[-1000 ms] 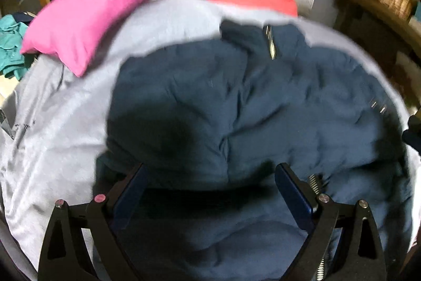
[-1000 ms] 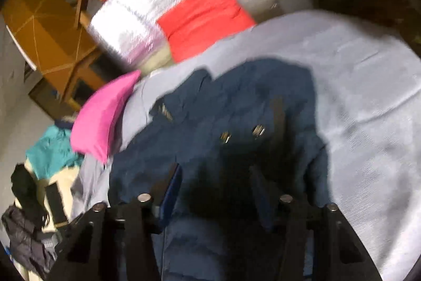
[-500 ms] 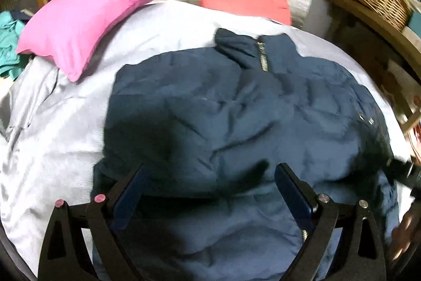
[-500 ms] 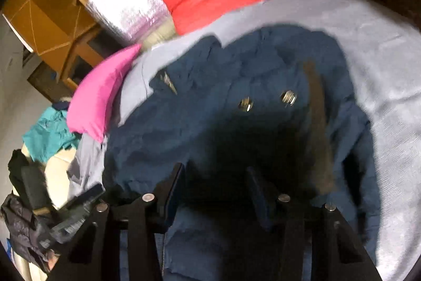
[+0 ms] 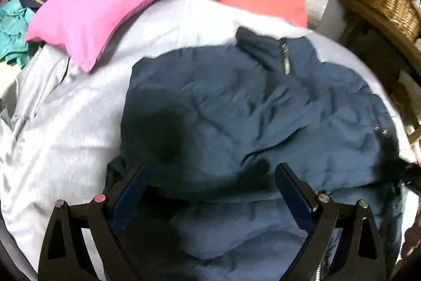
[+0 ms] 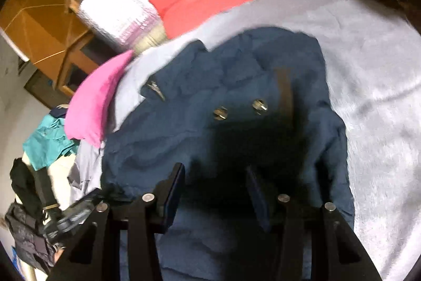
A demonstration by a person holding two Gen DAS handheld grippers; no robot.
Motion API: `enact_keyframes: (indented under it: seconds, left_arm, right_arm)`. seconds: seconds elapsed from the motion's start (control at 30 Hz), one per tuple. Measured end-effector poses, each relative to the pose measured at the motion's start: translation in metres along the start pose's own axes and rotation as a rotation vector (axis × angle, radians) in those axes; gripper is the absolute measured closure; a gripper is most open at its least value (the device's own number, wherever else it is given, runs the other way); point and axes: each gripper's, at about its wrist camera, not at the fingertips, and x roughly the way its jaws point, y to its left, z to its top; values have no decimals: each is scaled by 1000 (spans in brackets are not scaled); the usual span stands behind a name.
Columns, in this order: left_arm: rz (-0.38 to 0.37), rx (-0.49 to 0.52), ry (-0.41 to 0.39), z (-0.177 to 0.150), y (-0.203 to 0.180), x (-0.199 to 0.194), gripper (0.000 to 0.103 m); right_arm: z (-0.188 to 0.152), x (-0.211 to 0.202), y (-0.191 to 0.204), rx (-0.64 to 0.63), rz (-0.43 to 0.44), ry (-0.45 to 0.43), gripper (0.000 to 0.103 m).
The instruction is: Fold large clothes
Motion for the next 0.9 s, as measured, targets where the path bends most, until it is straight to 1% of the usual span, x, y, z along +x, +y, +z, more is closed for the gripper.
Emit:
enact_keyframes:
  seconds: [0.07, 0.13, 0.17, 0.2, 0.23, 0.3, 0.37, 0.43, 0.47, 0.53, 0.57, 0.6, 0.63, 0.73, 0.8, 0.83, 0.87, 0.9]
  left_arm:
    - [31, 18, 11, 2, -2, 9, 6]
    - [69, 22, 54, -3, 2, 22, 6]
    - [83, 16, 99, -5, 5, 34, 6]
    - [80, 3, 115, -12, 9, 33, 6]
    - [70, -11, 116, -12, 12, 32, 6]
    - [61, -15, 91, -7, 14, 24, 6]
    - [59, -6, 45, -2, 16, 10, 6]
    - [53, -11, 4, 3, 24, -4, 6]
    - [54, -19, -9, 5, 30, -9, 6]
    - [88, -48, -21, 7, 47, -10, 6]
    - [120, -67, -15, 7, 58, -8, 6]
    - [148, -92, -2, 6, 67, -6, 6]
    - [160, -120, 12, 5, 78, -2, 6]
    - [142, -188, 49, 1, 99, 14, 6]
    - [132, -191, 99, -3, 100, 26, 6]
    - [127, -183, 115, -5, 98, 30, 6]
    - [130, -176, 117, -5, 96, 31, 6]
    - [139, -163, 107, -4, 93, 28, 6]
  right_arm:
    - [-3, 10, -6, 24, -10, 50, 55]
    - [-2, 11, -6, 21, -7, 48, 55]
    - [0, 5, -7, 28, 11, 43, 55]
    - [2, -1, -9, 42, 33, 30, 55]
    - [4, -7, -13, 57, 49, 12, 55]
    - [12, -25, -22, 88, 58, -64, 53]
    - [21, -41, -38, 139, 49, -134, 41]
    - [25, -46, -54, 196, 40, -153, 36]
    - [27, -47, -64, 231, 29, -158, 35]
    - [31, -45, -75, 257, 9, -150, 35]
    - [31, -40, -79, 264, 1, -132, 35]
    - [31, -33, -81, 264, -1, -107, 35]
    - [31, -27, -81, 261, -4, -83, 35]
    - [29, -10, -72, 206, -37, -30, 34]
    - [22, 4, -63, 147, -71, 4, 44]
    - [20, 7, -56, 114, -99, 5, 48]
    - [18, 7, -49, 76, -138, -13, 52]
    - [18, 5, -43, 52, -152, -34, 52]
